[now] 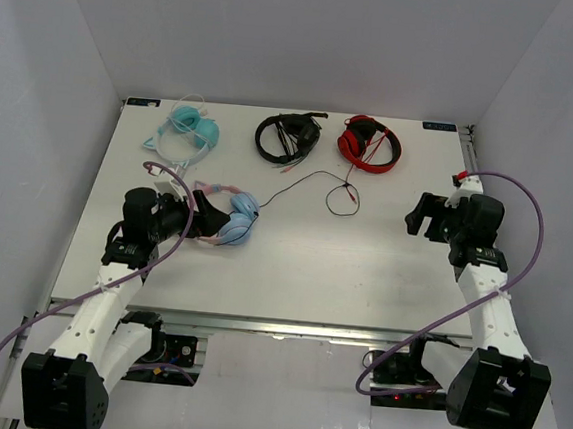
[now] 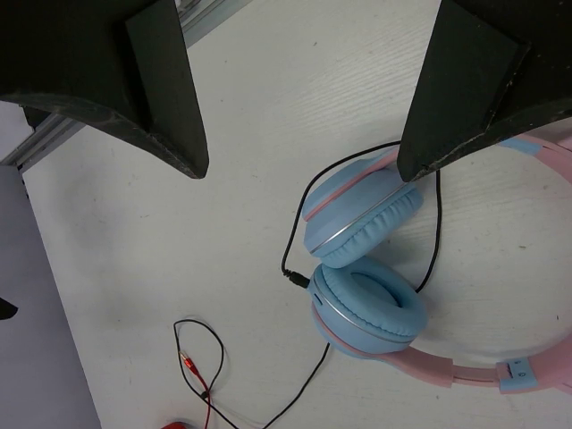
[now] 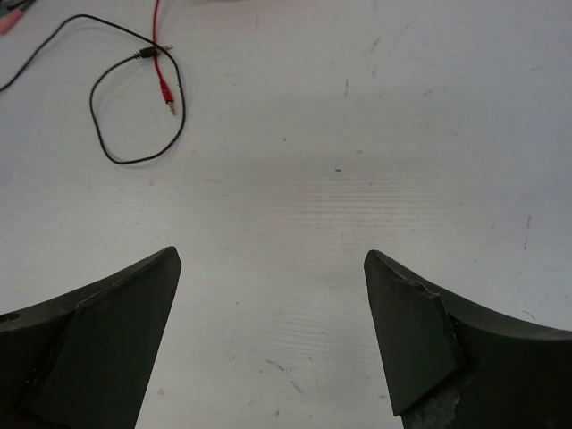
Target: Wrap the headphones
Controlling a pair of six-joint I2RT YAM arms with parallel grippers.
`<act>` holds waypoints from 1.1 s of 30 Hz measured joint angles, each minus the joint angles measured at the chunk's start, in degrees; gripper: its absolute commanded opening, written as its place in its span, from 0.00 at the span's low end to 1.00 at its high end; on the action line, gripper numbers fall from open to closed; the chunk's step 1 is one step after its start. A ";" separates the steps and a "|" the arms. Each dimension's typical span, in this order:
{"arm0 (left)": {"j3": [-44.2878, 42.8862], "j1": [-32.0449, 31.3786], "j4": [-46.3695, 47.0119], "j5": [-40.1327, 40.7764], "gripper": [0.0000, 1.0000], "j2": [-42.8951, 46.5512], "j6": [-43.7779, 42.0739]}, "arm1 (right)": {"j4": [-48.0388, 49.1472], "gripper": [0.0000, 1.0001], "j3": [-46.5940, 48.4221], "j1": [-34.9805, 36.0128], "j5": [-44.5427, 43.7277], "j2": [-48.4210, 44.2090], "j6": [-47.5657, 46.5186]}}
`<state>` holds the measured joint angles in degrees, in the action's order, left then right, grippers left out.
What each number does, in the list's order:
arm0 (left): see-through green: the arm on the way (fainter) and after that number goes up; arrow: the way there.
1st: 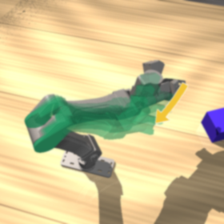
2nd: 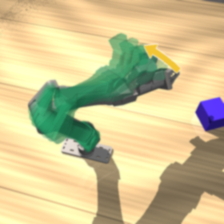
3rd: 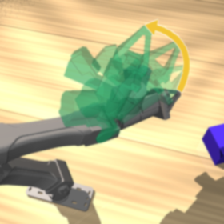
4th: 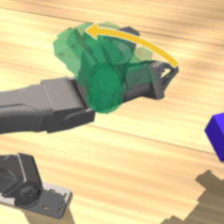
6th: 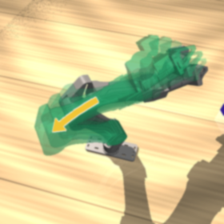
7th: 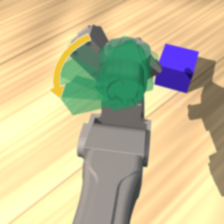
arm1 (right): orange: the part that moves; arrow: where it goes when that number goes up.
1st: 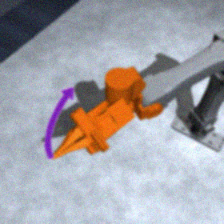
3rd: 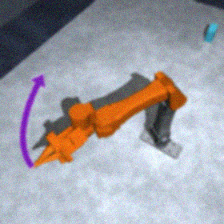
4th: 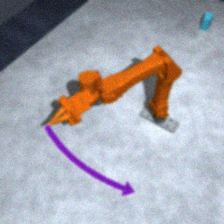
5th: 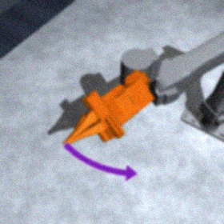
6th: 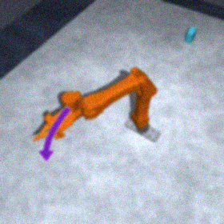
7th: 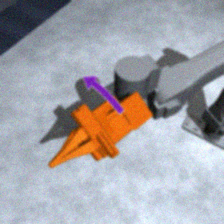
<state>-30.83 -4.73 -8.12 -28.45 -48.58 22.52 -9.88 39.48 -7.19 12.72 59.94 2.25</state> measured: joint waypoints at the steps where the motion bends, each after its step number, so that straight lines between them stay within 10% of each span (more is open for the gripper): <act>1: 0.00 0.00 -0.01 0.00 0.98 0.00 0.00 | 0.21 0.90 -0.03 -0.13 1.03 -0.76 0.07; 15: -4.52 -0.01 -4.93 8.63 0.91 -3.36 -1.37 | -8.90 0.90 -6.11 -0.34 40.53 -5.06 -34.32; 20: -18.14 0.24 -12.43 17.15 0.87 -16.38 -3.51 | -14.19 1.00 -5.86 -0.30 47.09 -5.56 -43.51; 33: -39.54 2.05 -21.19 30.54 0.61 -47.15 -15.26 | -22.19 0.82 -5.09 -0.30 54.46 -8.45 -57.40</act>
<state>-70.36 -2.68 -29.31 2.09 -95.73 7.26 -32.07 34.39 -7.49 67.17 51.49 -55.15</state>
